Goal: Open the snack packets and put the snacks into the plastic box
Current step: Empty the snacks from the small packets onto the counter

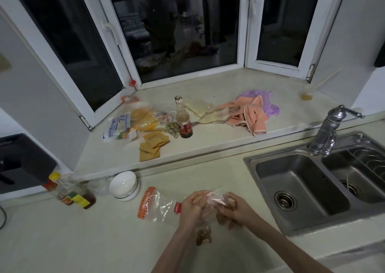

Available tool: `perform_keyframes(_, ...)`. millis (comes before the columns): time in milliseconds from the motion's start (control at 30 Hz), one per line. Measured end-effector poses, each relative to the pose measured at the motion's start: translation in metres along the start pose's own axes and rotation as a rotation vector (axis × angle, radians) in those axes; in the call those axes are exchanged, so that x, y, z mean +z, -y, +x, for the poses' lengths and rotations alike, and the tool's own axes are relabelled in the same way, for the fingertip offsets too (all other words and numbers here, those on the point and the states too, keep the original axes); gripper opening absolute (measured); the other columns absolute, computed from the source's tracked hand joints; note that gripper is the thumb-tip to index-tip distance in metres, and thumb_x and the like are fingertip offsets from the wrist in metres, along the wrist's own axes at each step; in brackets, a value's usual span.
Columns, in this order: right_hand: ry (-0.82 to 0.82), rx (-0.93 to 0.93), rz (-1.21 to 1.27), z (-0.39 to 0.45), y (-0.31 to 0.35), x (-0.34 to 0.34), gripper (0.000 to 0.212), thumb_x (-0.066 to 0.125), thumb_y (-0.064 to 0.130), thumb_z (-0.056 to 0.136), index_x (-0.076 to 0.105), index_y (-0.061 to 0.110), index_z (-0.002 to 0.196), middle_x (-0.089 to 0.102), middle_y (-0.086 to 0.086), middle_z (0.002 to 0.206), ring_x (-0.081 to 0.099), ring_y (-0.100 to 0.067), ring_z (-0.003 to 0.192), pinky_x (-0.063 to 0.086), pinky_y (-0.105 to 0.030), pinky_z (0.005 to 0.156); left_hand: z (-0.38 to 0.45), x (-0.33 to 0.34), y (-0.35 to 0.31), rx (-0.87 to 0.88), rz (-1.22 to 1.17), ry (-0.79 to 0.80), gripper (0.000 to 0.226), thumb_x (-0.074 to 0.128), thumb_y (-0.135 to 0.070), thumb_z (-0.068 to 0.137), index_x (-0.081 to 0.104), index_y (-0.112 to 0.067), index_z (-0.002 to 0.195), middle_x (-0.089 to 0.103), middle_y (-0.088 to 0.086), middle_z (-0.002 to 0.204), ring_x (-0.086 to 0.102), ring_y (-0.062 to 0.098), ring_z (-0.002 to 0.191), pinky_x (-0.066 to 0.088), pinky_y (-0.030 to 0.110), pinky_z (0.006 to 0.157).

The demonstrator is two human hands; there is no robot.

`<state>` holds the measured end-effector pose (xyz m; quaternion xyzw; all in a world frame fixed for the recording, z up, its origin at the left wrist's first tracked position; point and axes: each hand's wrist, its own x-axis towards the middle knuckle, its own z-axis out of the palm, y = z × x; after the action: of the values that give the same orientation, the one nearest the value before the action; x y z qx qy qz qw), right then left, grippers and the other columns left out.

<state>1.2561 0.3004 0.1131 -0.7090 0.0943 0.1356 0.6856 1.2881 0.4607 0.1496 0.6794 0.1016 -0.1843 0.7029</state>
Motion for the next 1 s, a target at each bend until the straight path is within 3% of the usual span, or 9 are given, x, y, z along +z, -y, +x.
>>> perform_keyframes(100, -0.192, 0.182, 0.075, -0.008, -0.039, -0.003, 0.013, 0.063, 0.001, 0.086, 0.053, -0.002, 0.094, 0.062, -0.004, 0.067, 0.063, -0.012, 0.057, 0.051, -0.027, 0.051, -0.007, -0.012, 0.023, -0.164, -0.020, -0.010, 0.018, 0.063, -0.002, 0.089, 0.063, -0.003, 0.107, 0.062, 0.013, 0.076, 0.057, 0.009, 0.044, 0.040, 0.019, 0.038)
perform_keyframes(233, -0.247, 0.391, 0.065, -0.017, -0.078, -0.009, 0.015, 0.049, -0.004, 0.092, 0.055, -0.004, 0.105, 0.064, -0.019, 0.098, 0.060, -0.027, 0.088, 0.051, -0.047, 0.089, -0.017, -0.036, 0.053, -0.282, 0.021, -0.006, 0.015, 0.060, 0.003, 0.088, 0.068, -0.001, 0.100, 0.069, 0.008, 0.063, 0.063, 0.011, 0.044, 0.044, 0.017, 0.036)
perform_keyframes(333, -0.337, 0.435, 0.015, -0.012, -0.083, -0.008, 0.016, 0.047, -0.009, 0.092, 0.052, -0.014, 0.106, 0.060, -0.030, 0.104, 0.053, -0.028, 0.084, 0.047, -0.037, 0.070, -0.019, -0.052, 0.074, -0.332, 0.095, -0.021, 0.019, 0.057, 0.003, 0.088, 0.069, -0.002, 0.102, 0.072, 0.017, 0.084, 0.069, 0.015, 0.057, 0.048, 0.019, 0.042)
perform_keyframes(433, -0.336, 0.421, 0.002, -0.002, -0.076, -0.008, 0.013, 0.050, -0.001, 0.092, 0.057, -0.006, 0.102, 0.060, -0.023, 0.093, 0.058, -0.029, 0.073, 0.045, -0.030, 0.061, -0.015, -0.064, 0.095, -0.366, 0.149, -0.036, 0.024, 0.050, 0.006, 0.090, 0.067, 0.000, 0.105, 0.070, 0.025, 0.100, 0.067, 0.028, 0.071, 0.054, 0.025, 0.050)
perform_keyframes(600, -0.367, 0.589, -0.108, -0.001, -0.093, -0.016, 0.035, 0.058, 0.022, 0.090, 0.037, 0.009, 0.115, 0.059, -0.020, 0.106, 0.059, -0.029, 0.076, 0.048, -0.030, 0.053, -0.003, -0.072, 0.127, -0.368, 0.253, -0.119, 0.031, 0.038, 0.010, 0.091, 0.065, 0.004, 0.105, 0.063, 0.021, 0.080, 0.053, 0.023, 0.059, 0.041, 0.022, 0.046)
perform_keyframes(733, -0.444, 0.519, -0.344, 0.002, -0.109, -0.010, 0.020, 0.058, 0.017, 0.086, 0.055, 0.005, 0.103, 0.064, -0.018, 0.102, 0.062, -0.034, 0.090, 0.053, -0.041, 0.075, 0.007, -0.076, 0.144, -0.324, 0.354, -0.176, 0.023, 0.054, -0.008, 0.085, 0.070, -0.007, 0.101, 0.069, 0.010, 0.080, 0.058, 0.021, 0.065, 0.050, 0.028, 0.056)
perform_keyframes(833, -0.265, 0.451, -0.399, 0.012, -0.105, 0.004, 0.020, 0.054, -0.002, 0.078, 0.068, -0.001, 0.091, 0.068, -0.024, 0.091, 0.064, -0.034, 0.080, 0.053, -0.041, 0.073, 0.020, -0.078, 0.149, -0.303, 0.476, -0.165, 0.021, 0.057, -0.013, 0.090, 0.068, -0.018, 0.108, 0.071, 0.009, 0.105, 0.065, 0.024, 0.091, 0.053, 0.039, 0.084)
perform_keyframes(900, -0.164, 0.424, -0.348, 0.024, -0.102, 0.016, 0.020, 0.052, -0.008, 0.076, 0.068, 0.000, 0.087, 0.065, -0.022, 0.084, 0.060, -0.027, 0.067, 0.052, -0.036, 0.064, 0.030, -0.076, 0.150, -0.281, 0.479, -0.168, 0.026, 0.061, -0.012, 0.088, 0.067, -0.018, 0.113, 0.069, 0.005, 0.111, 0.064, 0.022, 0.098, 0.053, 0.036, 0.089)
perform_keyframes(1000, -0.099, 0.430, -0.298, 0.050, -0.104, 0.031, 0.030, 0.053, -0.007, 0.081, 0.063, 0.000, 0.109, 0.060, -0.016, 0.089, 0.058, -0.025, 0.072, 0.051, -0.035, 0.065, 0.049, -0.069, 0.153, -0.310, 0.401, -0.194, 0.033, 0.063, -0.009, 0.084, 0.067, -0.014, 0.116, 0.067, 0.005, 0.116, 0.062, 0.021, 0.103, 0.050, 0.034, 0.092)
